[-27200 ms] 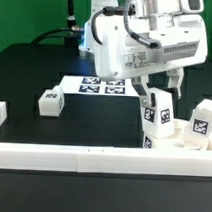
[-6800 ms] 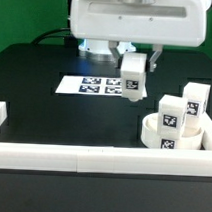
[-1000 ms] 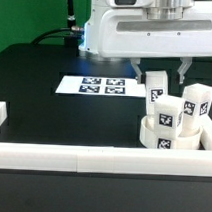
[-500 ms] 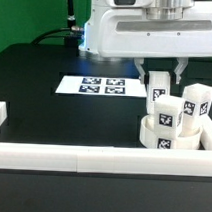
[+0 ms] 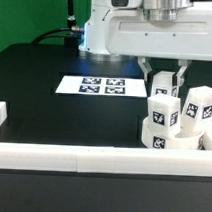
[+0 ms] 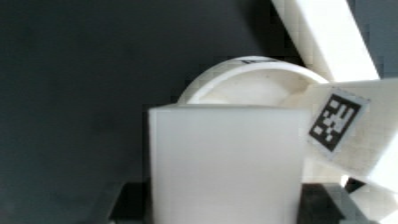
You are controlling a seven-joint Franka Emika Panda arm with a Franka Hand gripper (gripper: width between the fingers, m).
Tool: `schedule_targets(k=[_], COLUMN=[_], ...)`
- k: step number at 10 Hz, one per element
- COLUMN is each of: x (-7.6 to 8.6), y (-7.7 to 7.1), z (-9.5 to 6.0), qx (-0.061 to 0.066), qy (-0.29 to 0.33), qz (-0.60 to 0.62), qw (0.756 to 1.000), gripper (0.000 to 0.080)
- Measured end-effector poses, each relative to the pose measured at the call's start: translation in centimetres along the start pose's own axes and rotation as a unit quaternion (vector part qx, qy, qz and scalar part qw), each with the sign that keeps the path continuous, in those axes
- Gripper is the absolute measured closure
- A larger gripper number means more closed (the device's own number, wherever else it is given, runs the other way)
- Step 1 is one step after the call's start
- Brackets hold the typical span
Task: Assemble stool
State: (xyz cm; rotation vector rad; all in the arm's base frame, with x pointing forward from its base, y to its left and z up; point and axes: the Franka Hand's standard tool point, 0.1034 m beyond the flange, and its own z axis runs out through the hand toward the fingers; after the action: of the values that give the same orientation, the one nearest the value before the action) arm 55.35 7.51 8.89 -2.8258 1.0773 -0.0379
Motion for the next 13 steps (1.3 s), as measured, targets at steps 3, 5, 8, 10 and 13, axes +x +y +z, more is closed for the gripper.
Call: schedule_targets(k=[3, 5, 8, 10, 13], x=[-0.04, -0.05, -0.03, -0.25, 0.13], y=[-0.05, -0.03, 0.17, -0.03, -0.22], z=[0.0, 0.04, 0.18, 0.2, 0.08], qx=[0.0, 0.005, 0.043, 0.049, 0.05], qy=[0.0, -0.003, -0.015, -0.027, -0.037], qz=[0.084, 0.164, 0.369, 0.456, 0.548], qw=[0.996, 0.986, 0.928, 0.888, 0.834], gripper=[0.0462, 0.0462, 0.0462, 0.0462, 0.0462])
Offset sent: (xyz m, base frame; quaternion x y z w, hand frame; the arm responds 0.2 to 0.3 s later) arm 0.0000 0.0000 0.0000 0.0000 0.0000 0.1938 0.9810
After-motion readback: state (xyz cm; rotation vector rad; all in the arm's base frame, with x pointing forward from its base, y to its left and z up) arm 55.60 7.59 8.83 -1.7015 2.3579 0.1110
